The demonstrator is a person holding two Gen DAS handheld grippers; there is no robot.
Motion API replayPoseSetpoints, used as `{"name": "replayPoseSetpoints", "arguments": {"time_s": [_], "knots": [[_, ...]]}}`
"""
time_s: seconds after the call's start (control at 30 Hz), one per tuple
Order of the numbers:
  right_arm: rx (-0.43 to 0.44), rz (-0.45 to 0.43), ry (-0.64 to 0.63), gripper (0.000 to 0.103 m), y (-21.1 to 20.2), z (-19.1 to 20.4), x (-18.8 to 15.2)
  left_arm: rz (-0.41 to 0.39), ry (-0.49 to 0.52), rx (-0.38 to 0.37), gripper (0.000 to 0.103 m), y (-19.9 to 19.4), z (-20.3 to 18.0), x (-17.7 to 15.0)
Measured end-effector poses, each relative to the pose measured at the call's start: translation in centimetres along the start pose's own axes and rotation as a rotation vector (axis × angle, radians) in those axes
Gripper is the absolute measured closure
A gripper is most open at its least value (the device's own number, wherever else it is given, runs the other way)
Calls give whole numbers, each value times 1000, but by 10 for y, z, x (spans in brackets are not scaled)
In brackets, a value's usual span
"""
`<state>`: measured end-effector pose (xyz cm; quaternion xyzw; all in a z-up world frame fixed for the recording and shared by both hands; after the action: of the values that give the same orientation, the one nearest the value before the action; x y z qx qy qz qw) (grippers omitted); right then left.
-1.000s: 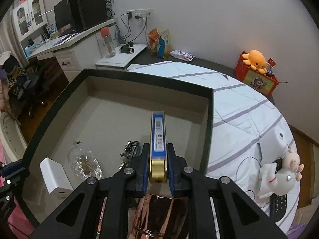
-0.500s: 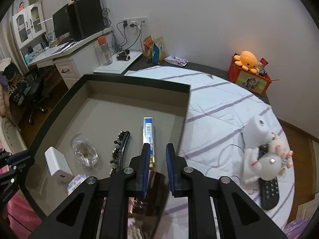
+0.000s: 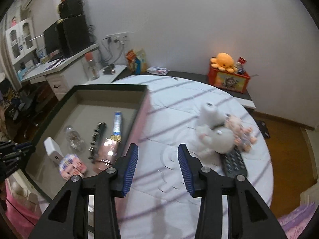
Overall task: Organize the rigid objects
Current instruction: 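Move the right tool to the white figurine and grasp its round head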
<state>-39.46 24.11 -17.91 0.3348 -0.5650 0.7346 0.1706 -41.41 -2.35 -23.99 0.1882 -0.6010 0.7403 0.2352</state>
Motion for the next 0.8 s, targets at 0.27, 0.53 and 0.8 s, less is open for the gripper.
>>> {"name": "replayPoseSetpoints", "arguments": {"time_s": [0.27, 0.53, 0.8], "knots": [[-18, 31, 57, 60, 3, -25, -24, 19, -8, 4, 92, 4, 2, 3], [-35, 52, 80, 60, 7, -39, -39, 72, -24, -6, 92, 25, -1, 3], [-29, 71, 108, 59, 21, -51, -50, 83, -23, -10, 92, 38, -2, 19]]}}
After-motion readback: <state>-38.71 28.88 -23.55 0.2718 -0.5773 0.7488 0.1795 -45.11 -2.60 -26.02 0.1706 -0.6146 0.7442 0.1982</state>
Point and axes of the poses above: each gripper's, at about its wrist camera, not at the fingertips, and y roughly the way its jaws point, z to its left, x to its top, the point moved 8 cm from there along y, roughly the way its jaws point, and after that the axes turned 8 degrees about x, right-handed, at the moved point
